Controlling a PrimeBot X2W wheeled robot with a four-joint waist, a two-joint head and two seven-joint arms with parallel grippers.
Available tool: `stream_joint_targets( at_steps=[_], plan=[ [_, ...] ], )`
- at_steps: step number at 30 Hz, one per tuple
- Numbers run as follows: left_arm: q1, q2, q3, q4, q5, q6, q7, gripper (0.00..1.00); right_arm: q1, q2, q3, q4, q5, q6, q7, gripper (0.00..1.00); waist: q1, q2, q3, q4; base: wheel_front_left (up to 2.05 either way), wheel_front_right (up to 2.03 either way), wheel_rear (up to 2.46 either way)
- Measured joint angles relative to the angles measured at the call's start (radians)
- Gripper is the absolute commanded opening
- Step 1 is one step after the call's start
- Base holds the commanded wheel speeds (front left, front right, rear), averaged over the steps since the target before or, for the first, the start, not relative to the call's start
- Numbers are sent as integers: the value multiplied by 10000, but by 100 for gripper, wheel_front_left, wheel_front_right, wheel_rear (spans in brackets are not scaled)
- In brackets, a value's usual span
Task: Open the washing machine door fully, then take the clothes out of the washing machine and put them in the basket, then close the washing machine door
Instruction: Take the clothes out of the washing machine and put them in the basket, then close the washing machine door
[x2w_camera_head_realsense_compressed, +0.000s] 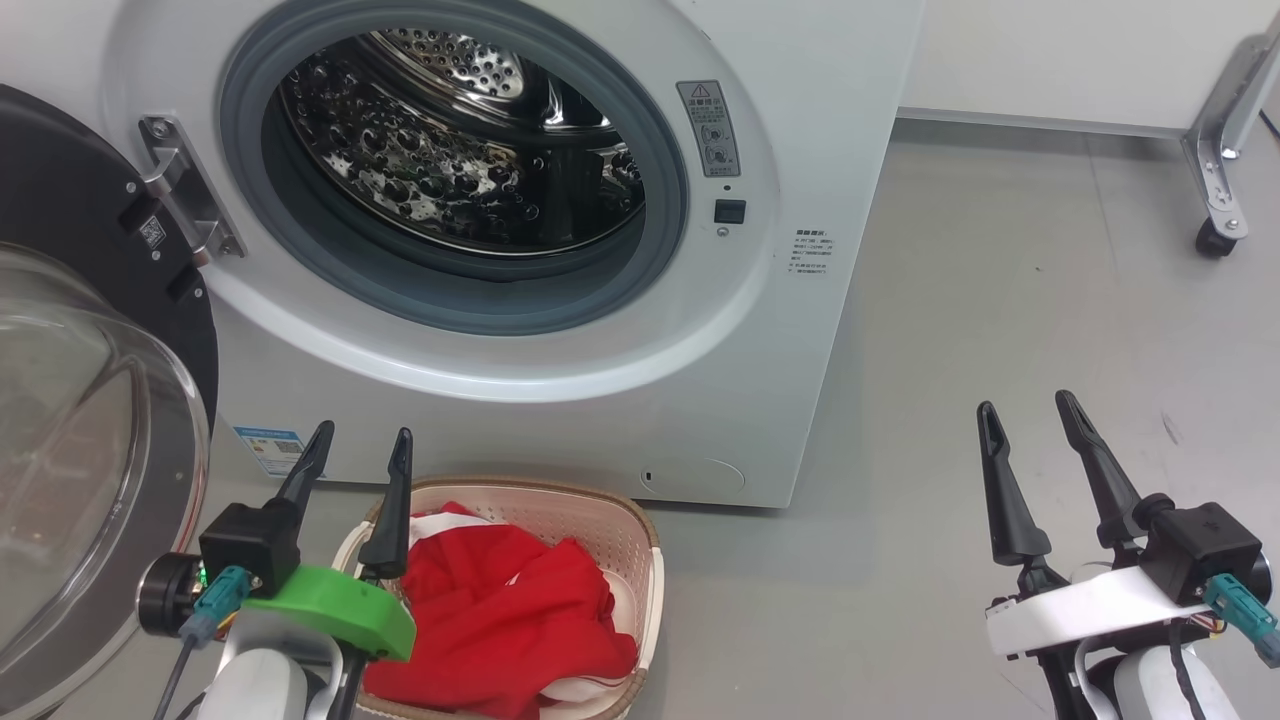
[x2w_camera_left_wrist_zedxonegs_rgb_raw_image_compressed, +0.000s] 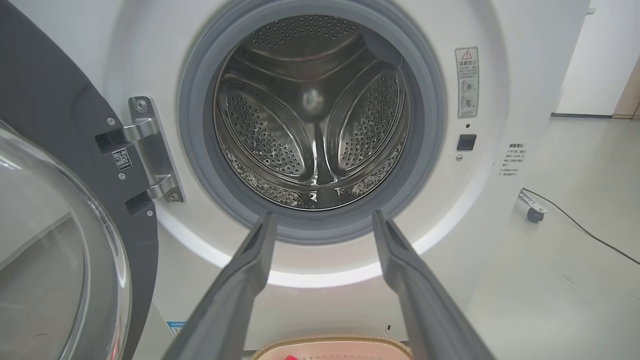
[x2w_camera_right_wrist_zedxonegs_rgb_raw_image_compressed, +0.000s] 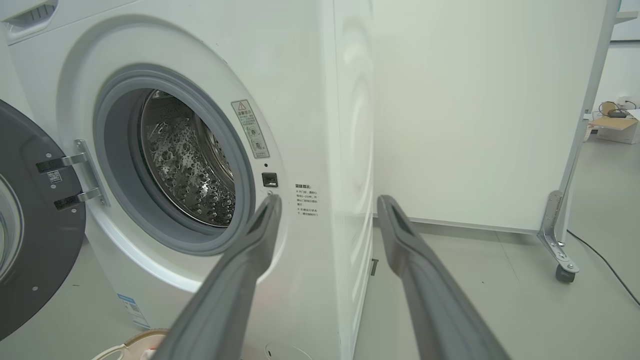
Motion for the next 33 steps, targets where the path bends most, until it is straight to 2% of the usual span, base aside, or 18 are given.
stream_joint_targets(
  at_steps=[33],
  plan=[
    [456,0,-8,-796,-2,186,0,100,105,130,-65,-113,0,-2,0,100,0,0,162,-96,0,0,0]
  ],
)
